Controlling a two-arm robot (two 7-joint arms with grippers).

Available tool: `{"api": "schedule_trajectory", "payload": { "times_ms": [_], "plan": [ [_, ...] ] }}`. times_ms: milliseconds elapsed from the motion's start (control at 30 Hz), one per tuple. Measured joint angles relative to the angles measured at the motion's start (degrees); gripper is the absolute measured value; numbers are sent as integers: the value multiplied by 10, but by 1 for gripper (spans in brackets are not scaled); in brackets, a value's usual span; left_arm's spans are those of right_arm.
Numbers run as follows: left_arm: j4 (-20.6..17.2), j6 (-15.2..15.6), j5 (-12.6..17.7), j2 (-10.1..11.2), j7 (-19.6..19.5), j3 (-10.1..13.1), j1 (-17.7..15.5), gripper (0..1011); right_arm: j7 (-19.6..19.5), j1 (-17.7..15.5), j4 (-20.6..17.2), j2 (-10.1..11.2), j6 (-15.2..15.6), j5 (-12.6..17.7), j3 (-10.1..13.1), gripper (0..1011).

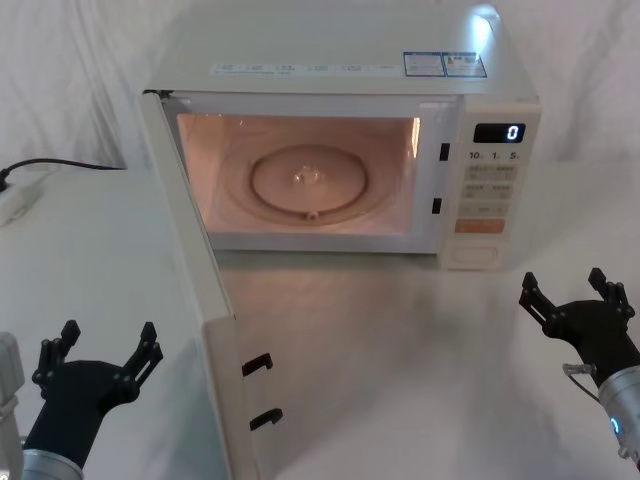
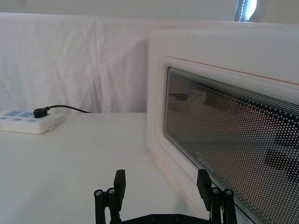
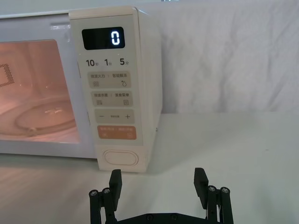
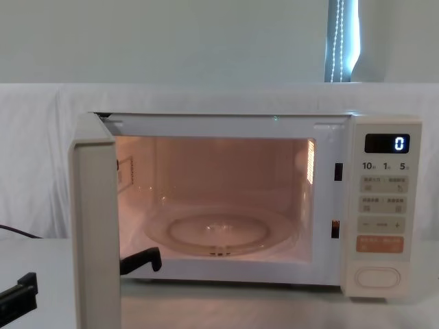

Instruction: Press the button to open the microwave door with one hand; close the microwave door with the other hand.

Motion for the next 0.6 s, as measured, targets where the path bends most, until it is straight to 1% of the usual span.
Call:
{"api": "schedule_trajectory", "payload": {
  "times_ms": [600],
  "plan": [
    [0, 0, 0, 0, 0, 0, 0, 1001, 0, -1, -2, 0, 0, 0, -1, 1002]
  ]
}}
